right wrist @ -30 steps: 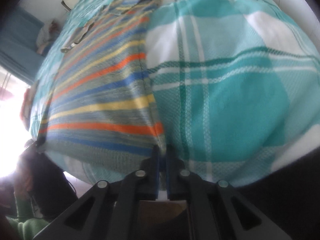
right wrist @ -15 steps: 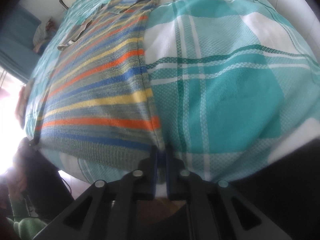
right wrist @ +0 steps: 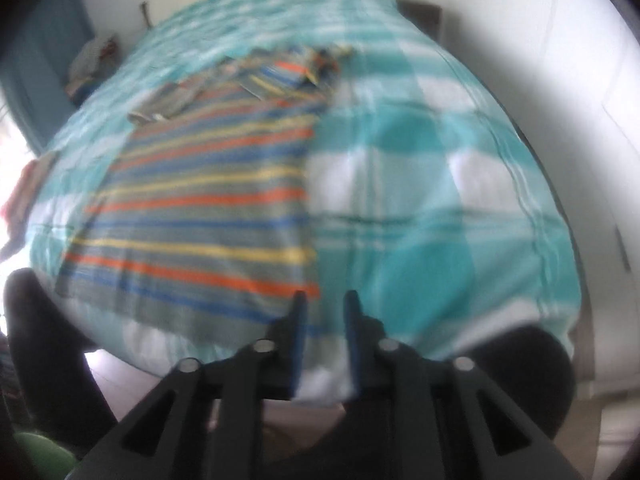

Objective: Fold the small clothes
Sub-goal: 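Open both tools and release the straightened sweater hem, then grasp the sleeve cuff with the right tool and lift it, then lay the sleeve across the sweater body and open the right tool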

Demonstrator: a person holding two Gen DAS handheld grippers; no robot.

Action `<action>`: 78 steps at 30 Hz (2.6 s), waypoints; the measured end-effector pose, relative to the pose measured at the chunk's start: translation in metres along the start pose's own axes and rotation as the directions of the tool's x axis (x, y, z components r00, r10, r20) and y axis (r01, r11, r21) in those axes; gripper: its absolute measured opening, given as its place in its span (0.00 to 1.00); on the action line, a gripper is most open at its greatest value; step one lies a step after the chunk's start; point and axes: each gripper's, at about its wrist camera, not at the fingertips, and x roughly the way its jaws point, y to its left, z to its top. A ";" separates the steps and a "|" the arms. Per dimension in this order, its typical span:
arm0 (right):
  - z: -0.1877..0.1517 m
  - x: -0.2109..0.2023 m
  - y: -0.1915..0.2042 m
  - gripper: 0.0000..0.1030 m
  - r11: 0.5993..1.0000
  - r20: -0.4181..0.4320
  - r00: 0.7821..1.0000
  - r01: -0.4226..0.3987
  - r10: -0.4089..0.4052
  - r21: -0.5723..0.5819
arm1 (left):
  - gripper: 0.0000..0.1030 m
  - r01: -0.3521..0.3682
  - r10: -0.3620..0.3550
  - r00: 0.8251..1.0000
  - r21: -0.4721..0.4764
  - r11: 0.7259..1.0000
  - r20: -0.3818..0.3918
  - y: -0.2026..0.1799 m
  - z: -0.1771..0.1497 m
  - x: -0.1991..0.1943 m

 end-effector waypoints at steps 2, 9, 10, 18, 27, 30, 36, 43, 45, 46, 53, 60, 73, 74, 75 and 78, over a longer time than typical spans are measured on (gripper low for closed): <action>0.010 0.007 0.020 0.35 0.998 0.017 0.999 -0.046 0.046 -0.040 | 0.66 0.036 -0.036 0.999 0.014 0.999 -0.018 -0.015 0.003 0.023; 0.000 0.075 0.051 0.35 0.990 -0.130 0.985 -0.120 0.110 -0.072 | 0.66 -0.005 0.016 0.980 0.059 0.998 -0.197 -0.033 -0.031 0.092; -0.006 0.079 0.049 0.35 0.991 -0.148 0.983 -0.117 0.107 -0.066 | 0.66 -0.014 0.029 0.982 0.082 0.997 -0.184 -0.035 -0.038 0.089; -0.035 0.074 0.032 0.35 0.992 -0.262 0.959 -0.119 0.104 -0.043 | 0.69 -0.022 0.069 0.974 0.212 0.977 -0.216 -0.040 -0.054 0.050; 0.083 -0.039 0.024 0.56 0.948 0.030 0.995 0.102 -0.097 -0.302 | 0.87 0.043 -0.043 0.990 0.009 0.999 0.133 -0.019 0.017 0.017; 0.136 -0.026 0.041 0.65 0.916 0.105 0.989 0.136 -0.104 -0.378 | 0.87 0.018 -0.014 0.982 -0.020 1.000 0.189 -0.020 0.015 0.044; 0.192 0.099 0.094 0.63 0.832 0.048 0.999 0.035 -0.009 -0.553 | 0.87 0.011 -0.006 0.996 -0.055 0.998 0.092 -0.007 -0.011 0.078; 0.235 0.228 0.069 0.32 0.887 0.019 0.997 0.069 -0.068 -0.457 | 0.87 -0.060 0.063 0.991 -0.031 0.998 0.115 -0.012 -0.011 0.077; 0.248 0.216 0.035 0.05 0.948 0.041 0.999 0.046 -0.035 -0.314 | 0.87 -0.058 0.061 0.993 -0.031 0.998 0.102 -0.011 -0.011 0.080; 0.253 0.203 0.019 0.05 0.965 0.075 0.997 0.043 -0.024 -0.260 | 0.87 -0.056 0.059 0.994 -0.033 0.998 0.096 -0.010 -0.012 0.081; 0.241 0.088 -0.189 0.05 0.961 0.237 0.959 0.090 -0.154 0.260 | 0.87 0.000 0.004 0.998 -0.059 0.998 0.067 -0.010 -0.007 0.089; 0.172 0.101 -0.284 0.05 0.831 0.154 0.986 -0.036 -0.060 0.555 | 0.87 0.019 -0.016 0.999 -0.067 0.998 0.040 -0.016 -0.011 0.099; 0.134 0.126 -0.289 0.03 0.712 0.281 0.959 -0.223 0.038 0.666 | 0.87 -0.033 0.034 0.998 -0.028 0.999 0.045 -0.022 -0.018 0.102; 0.130 0.123 -0.291 0.02 0.699 0.268 0.963 -0.192 0.000 0.689 | 0.87 -0.044 0.045 0.998 -0.013 0.999 0.043 -0.024 -0.019 0.103; 0.124 0.121 -0.293 0.02 0.672 0.250 0.968 -0.170 -0.023 0.721 | 0.87 -0.052 0.052 0.998 -0.003 0.999 0.041 -0.025 -0.019 0.103; 0.108 0.120 -0.291 0.02 0.630 0.203 0.977 -0.119 -0.062 0.767 | 0.88 -0.070 0.069 0.997 0.016 0.997 0.039 -0.027 -0.020 0.105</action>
